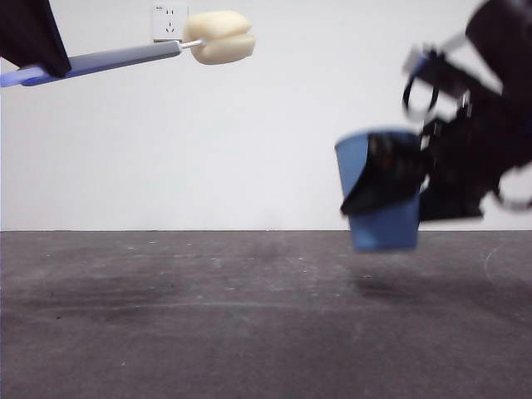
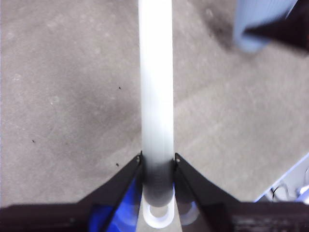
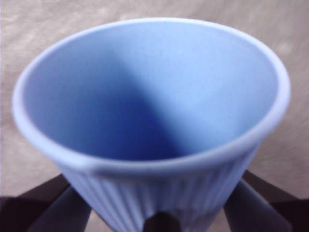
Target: Pick up the cup brush,pick up the cup,insert the brush into the cup,clean the cup,put the cup brush back,put the cup back to the fixed position on the table
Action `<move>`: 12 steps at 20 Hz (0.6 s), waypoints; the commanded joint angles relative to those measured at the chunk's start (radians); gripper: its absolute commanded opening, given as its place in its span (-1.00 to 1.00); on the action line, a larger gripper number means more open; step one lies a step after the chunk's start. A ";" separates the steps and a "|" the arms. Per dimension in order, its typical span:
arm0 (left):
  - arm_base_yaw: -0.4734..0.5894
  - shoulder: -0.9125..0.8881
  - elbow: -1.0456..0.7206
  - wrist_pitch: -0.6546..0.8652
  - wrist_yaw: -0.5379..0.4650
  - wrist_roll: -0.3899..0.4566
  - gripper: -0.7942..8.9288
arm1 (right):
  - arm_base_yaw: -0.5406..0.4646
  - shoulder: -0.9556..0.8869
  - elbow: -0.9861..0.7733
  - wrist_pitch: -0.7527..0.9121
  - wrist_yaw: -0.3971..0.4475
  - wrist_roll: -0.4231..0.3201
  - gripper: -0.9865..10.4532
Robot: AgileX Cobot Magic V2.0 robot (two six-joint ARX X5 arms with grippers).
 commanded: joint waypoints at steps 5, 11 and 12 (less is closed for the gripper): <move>0.002 -0.002 0.000 -0.059 0.050 0.132 -0.85 | 0.041 -0.191 0.245 -0.697 0.166 -0.209 -0.86; 0.001 -0.002 0.000 -0.204 0.047 0.280 -0.85 | 0.092 -0.192 0.294 -0.972 0.410 -0.377 -0.86; 0.001 -0.002 0.000 -0.221 0.047 0.309 -0.85 | 0.102 -0.192 0.294 -0.992 0.452 -0.415 -0.86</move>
